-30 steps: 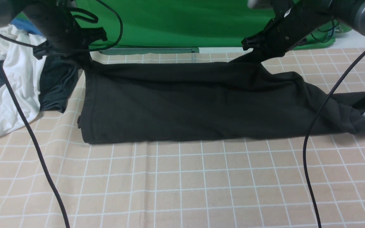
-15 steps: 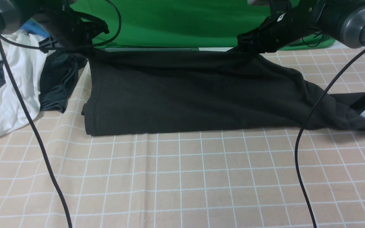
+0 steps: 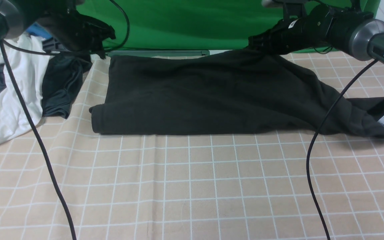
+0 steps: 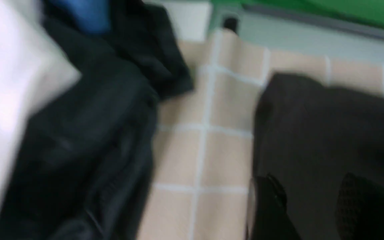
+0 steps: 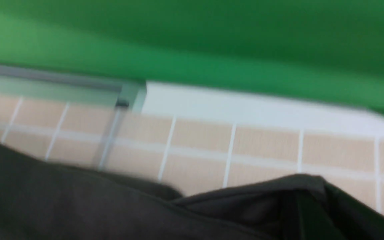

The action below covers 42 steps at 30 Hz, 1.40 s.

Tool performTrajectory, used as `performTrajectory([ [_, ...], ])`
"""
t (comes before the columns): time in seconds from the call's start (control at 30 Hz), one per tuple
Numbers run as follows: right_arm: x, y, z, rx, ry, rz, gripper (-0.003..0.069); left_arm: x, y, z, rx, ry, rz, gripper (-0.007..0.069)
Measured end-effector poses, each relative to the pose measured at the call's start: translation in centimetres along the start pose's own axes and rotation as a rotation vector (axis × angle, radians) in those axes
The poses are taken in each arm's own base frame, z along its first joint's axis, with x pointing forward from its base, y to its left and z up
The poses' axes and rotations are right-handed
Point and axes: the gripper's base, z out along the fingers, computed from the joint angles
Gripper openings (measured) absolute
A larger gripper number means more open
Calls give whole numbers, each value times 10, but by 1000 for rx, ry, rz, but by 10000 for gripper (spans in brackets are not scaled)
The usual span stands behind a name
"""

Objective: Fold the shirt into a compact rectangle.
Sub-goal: 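Fold the black garment in half by bringing its near edge over to the far edge, then pull the folded dark garment lengthwise by its ends to straighten it flat on the table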

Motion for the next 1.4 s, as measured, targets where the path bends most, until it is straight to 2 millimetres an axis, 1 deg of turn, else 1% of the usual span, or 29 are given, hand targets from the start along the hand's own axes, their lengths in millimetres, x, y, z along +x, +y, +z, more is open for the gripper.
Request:
performTrajectory([
  [0.07, -3, 0, 0, 4, -34, 0, 90, 7, -10, 1, 13, 65, 48, 187],
  [0.1, -4, 0, 0, 5, -42, 0, 94, 8, -12, 1, 15, 71, 52, 179],
  [0.17, -7, -1, 0, 9, -76, -1, 201, 16, -20, 2, 9, 139, 89, 73],
  [0.2, -6, -1, 1, 9, -72, -6, 258, 18, -22, 1, 6, 158, 96, 46],
  [0.23, -5, -1, 1, 9, -64, -16, 306, 19, -22, 0, 3, 169, 100, 32],
  [0.27, -3, -2, 1, 10, -47, -33, 372, 21, -22, -1, -3, 197, 106, 20],
  [0.3, -3, -2, 1, 9, -41, -33, 382, 21, -22, -2, -3, 201, 106, 18],
  [0.33, -2, -4, 0, 9, -22, -44, 414, 22, -23, -5, -12, 217, 112, 15],
  [0.37, -1, -6, -2, 9, 21, -57, 450, 24, -23, -11, -26, 245, 117, 15],
  [0.4, -1, -10, -7, 10, 71, -63, 457, 26, -22, -17, -39, 262, 114, 15],
  [0.43, -4, -12, -12, 12, 89, -69, 454, 28, -21, -20, -45, 272, 117, 15],
  [0.53, -15, -23, -40, 28, 197, -105, 387, 38, -19, -25, -60, 313, 96, 15],
  [0.6, -22, -29, -58, 37, 245, -122, 332, 45, -18, -25, -67, 343, 79, 17],
  [0.63, -26, -32, -71, 40, 280, -121, 281, 50, -17, -25, -71, 361, 67, 20],
  [0.67, -30, -36, -79, 46, 289, -121, 254, 52, -17, -24, -73, 371, 64, 20],
  [0.7, -31, -38, -86, 48, 310, -121, 221, 53, -16, -23, -75, 377, 63, 21],
  [0.73, -33, -40, -91, 51, 317, -120, 206, 55, -16, -22, -76, 382, 63, 23],
  [0.8, -33, -41, -94, 50, 336, -126, 194, 55, -16, -22, -73, 385, 60, 50],
  [0.93, -30, -41, -96, 46, 373, -123, 198, 55, -17, -22, -62, 385, 54, 191],
  [0.97, -30, -41, -96, 45, 379, -124, 200, 55, -17, -22, -65, 383, 55, 272],
  [1.0, -29, -41, -96, 44, 383, -123, 202, 55, -17, -22, -68, 380, 57, 335],
  [1.03, -29, -41, -96, 44, 383, -123, 203, 55, -16, -22, -69, 378, 58, 335],
  [1.07, -29, -41, -97, 40, 388, -121, 206, 54, -17, -22, -69, 368, 58, 449],
  [1.1, -28, -40, -97, 36, 394, -118, 209, 53, -17, -21, -64, 363, 55, 519],
  [1.2, -26, -39, -98, 24, 417, -108, 215, 55, -17, -15, -53, 369, 47, 631],
  [1.27, -24, -39, -99, 19, 444, -106, 216, 58, -17, -7, -47, 390, 39, 661],
  [1.3, -22, -38, -100, 14, 473, -104, 217, 60, -16, 0, -44, 409, 39, 671],
  [1.37, -19, -38, -101, 9, 506, -102, 217, 64, -15, 10, -40, 431, 49, 664],
  [1.4, -15, -37, -104, 1, 554, -100, 218, 68, -14, 18, -32, 453, 63, 631],
])
